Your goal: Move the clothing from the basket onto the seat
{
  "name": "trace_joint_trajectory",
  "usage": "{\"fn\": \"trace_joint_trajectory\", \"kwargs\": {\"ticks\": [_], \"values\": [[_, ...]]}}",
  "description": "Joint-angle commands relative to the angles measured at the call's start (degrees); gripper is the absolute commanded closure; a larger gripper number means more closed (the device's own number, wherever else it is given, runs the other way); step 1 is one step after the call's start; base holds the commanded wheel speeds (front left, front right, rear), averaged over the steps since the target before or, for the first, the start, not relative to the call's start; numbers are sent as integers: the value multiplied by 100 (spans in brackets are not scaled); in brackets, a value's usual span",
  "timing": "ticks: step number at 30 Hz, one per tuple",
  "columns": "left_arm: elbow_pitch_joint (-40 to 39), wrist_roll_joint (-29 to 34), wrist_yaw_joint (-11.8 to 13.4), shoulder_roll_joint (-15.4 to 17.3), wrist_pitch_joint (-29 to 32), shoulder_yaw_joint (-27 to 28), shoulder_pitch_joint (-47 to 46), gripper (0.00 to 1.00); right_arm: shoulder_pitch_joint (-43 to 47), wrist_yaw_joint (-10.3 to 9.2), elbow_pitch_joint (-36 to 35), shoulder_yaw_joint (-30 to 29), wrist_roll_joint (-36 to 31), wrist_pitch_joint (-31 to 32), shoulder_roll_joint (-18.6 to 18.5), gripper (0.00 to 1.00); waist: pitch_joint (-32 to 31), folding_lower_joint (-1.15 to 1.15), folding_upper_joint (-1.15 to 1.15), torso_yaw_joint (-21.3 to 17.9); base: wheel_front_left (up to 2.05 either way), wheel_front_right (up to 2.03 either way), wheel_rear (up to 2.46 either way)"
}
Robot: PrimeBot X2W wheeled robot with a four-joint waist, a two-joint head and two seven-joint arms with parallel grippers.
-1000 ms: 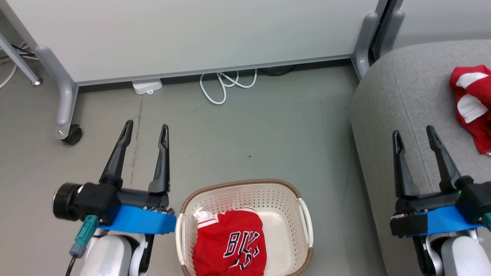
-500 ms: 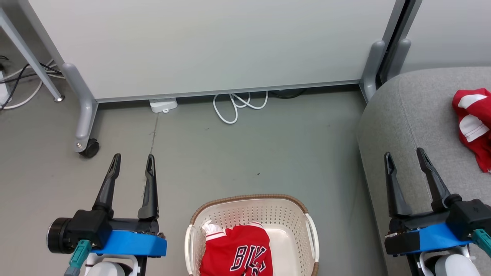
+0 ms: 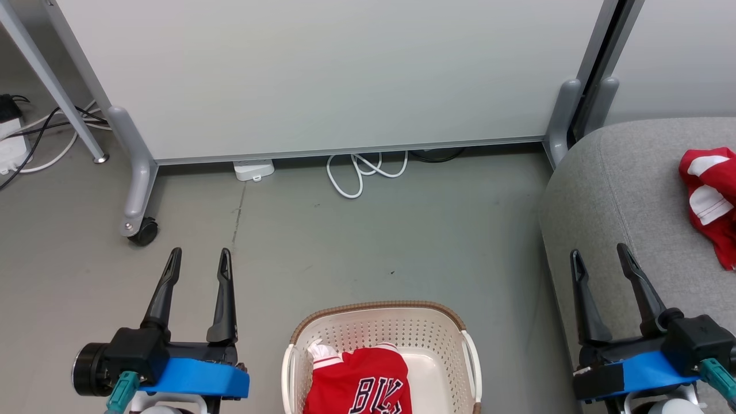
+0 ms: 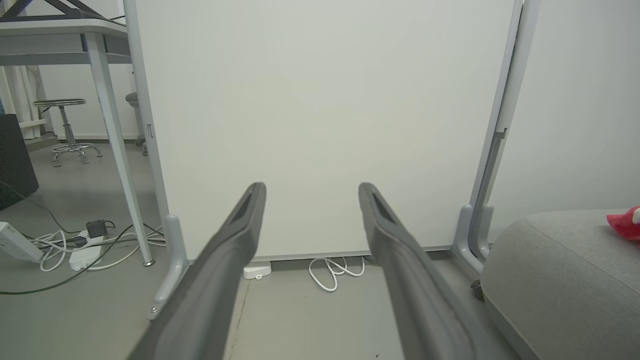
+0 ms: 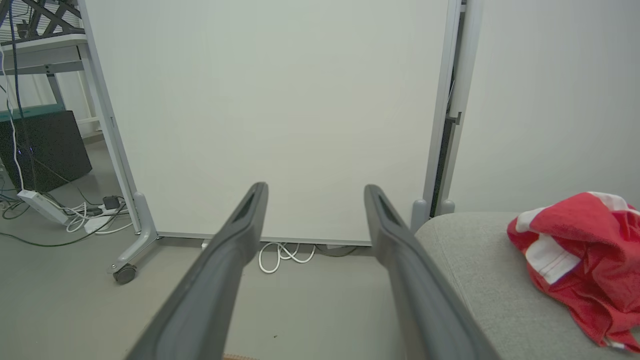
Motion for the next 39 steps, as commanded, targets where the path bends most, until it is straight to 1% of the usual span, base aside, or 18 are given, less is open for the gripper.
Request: {"fn": "trace_joint_trajectory", "kwargs": {"ticks": [1,17,21,24,30,39], "values": [[19,34,-31,-11,-27,30,30,0,88,2,8,4,-3,-20,21,0,-4,0,0,-1,0,0,0],[46,91,-60,-52,-27,153,56,0,110,2,33,-10,-42,-20,29,0,3,0,0,-12,0,0,0],[109,108,-52,-49,-27,85,-32,0,67,2,56,8,-31,-20,29,0,14,0,0,-45,0,0,0],[185,97,-54,24,-27,-45,-187,0,20,1,54,26,-26,-20,17,0,43,0,0,-86,0,0,0],[513,-70,-55,291,-27,-511,-637,0,-152,2,11,92,-11,-20,-38,0,226,0,0,-212,0,0,0],[1485,-399,-54,810,-27,-1698,-1749,0,-562,1,-133,160,-8,-19,-54,0,885,0,0,-461,0,0,0]]}}
